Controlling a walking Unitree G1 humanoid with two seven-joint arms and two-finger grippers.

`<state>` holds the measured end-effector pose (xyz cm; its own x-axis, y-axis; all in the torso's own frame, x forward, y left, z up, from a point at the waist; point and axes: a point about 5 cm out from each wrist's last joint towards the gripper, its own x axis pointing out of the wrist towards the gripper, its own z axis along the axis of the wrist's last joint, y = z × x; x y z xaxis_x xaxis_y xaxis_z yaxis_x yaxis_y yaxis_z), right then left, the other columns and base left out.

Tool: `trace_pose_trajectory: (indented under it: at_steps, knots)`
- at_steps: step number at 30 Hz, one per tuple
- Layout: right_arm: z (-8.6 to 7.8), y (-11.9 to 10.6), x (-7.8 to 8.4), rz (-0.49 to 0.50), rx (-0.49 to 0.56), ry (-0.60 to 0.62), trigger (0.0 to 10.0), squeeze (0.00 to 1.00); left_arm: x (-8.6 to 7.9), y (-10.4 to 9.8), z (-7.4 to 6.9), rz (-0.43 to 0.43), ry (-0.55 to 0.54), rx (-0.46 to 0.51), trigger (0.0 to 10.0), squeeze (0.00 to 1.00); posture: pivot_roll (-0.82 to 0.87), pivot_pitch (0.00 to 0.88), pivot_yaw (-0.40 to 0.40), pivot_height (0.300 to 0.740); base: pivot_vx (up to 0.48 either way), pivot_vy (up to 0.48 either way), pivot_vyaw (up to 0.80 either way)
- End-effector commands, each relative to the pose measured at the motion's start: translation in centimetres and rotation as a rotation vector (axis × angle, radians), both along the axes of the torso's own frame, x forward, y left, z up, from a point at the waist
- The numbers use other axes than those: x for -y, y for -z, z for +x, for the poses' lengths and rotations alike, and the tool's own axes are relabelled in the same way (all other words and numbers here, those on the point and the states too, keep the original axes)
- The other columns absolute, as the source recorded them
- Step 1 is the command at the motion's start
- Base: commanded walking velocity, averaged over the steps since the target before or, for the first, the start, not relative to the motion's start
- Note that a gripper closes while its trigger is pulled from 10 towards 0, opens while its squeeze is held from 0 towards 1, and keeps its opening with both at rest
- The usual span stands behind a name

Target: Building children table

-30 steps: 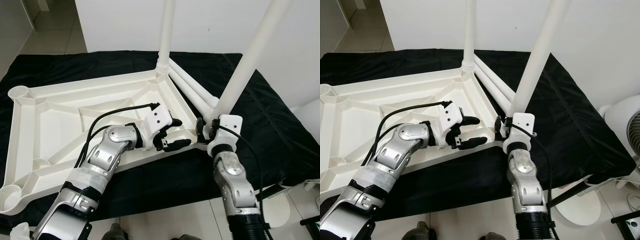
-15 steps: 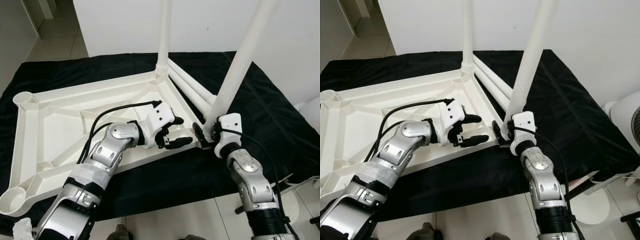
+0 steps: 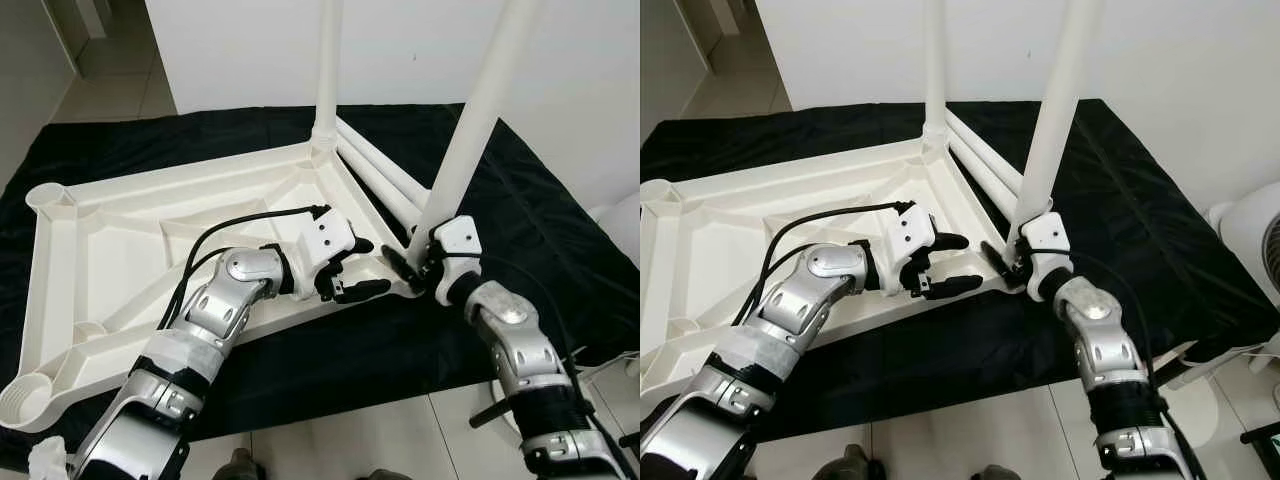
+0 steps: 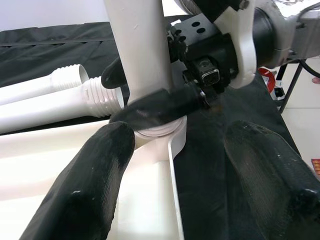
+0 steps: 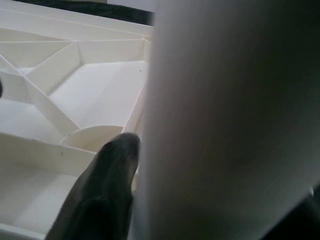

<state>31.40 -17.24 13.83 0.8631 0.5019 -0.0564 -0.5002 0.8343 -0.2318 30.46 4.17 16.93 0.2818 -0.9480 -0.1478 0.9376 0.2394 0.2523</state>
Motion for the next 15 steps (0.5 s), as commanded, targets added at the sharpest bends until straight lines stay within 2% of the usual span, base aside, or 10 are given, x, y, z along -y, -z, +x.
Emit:
trace_pose_trajectory:
  at_steps: [1,10,11,12,15]
  knots:
    - [0.01,0.43,-0.36,-0.002,-0.024,-0.043,0.0,0.00,0.06,0.15,-0.28,0.008,0.027,-0.016,10.0,0.00,0.00,0.000,0.002,0.740,0.000,0.000,0.00]
    - [-0.23,0.94,-0.11,0.023,-0.045,-0.044,0.0,0.00,-0.19,0.21,-0.33,0.007,0.013,-0.018,10.0,0.00,0.00,0.000,-0.007,0.740,0.000,0.000,0.00]
    - [-0.23,1.03,-0.06,0.024,-0.043,-0.032,8.4,0.00,-0.21,0.23,-0.33,0.008,0.012,-0.018,10.0,0.00,0.00,0.000,-0.006,0.740,0.000,0.000,0.00]
    - [-0.24,1.03,-0.04,0.025,-0.036,-0.022,10.0,0.00,-0.22,0.24,-0.34,0.008,0.011,-0.019,10.0,0.00,0.00,0.000,-0.007,0.740,0.000,0.000,0.00]
    - [-0.23,1.00,-0.15,0.054,-0.030,0.011,10.0,0.00,-0.23,0.26,-0.37,0.008,0.010,-0.019,10.0,0.00,0.00,0.001,-0.008,0.740,0.000,0.000,0.00]
